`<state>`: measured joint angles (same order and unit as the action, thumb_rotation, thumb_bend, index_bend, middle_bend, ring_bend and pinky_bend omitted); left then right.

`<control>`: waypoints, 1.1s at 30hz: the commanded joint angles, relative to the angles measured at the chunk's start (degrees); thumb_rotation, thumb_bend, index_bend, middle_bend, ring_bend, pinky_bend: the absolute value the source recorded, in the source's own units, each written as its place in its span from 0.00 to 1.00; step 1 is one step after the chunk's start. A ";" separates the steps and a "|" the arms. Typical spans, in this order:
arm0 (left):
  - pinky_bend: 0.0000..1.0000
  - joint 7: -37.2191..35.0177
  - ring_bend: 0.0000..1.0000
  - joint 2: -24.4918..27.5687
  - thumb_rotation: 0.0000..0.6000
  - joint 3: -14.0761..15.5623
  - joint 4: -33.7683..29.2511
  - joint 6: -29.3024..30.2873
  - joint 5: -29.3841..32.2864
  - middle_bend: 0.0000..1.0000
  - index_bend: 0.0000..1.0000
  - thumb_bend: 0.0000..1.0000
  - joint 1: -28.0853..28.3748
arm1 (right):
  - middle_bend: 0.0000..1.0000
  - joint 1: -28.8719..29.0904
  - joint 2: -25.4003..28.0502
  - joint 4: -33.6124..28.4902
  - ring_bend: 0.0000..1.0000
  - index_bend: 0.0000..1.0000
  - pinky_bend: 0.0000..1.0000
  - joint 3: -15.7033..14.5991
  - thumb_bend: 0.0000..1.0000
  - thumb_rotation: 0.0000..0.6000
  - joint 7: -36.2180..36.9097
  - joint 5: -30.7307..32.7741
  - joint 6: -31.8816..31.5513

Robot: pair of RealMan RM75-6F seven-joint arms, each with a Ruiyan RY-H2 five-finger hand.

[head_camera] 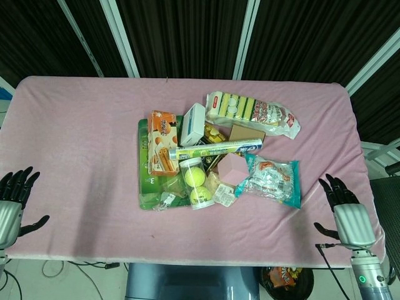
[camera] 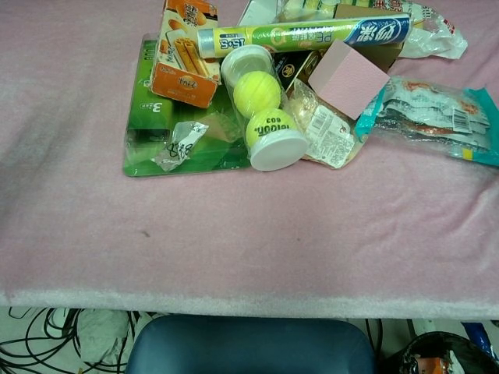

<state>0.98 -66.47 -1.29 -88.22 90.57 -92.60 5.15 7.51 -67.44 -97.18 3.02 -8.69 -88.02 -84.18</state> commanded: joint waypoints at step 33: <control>0.00 -6.03 0.00 1.48 1.00 -0.68 -1.35 -3.03 3.03 0.00 0.00 0.00 0.81 | 0.00 19.53 -37.08 10.03 0.00 0.00 0.23 15.32 0.05 1.00 -19.44 18.45 8.85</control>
<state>-5.03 -65.01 -1.96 -89.55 87.57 -89.60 5.94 25.65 -102.77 -88.94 17.10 -28.25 -69.76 -74.52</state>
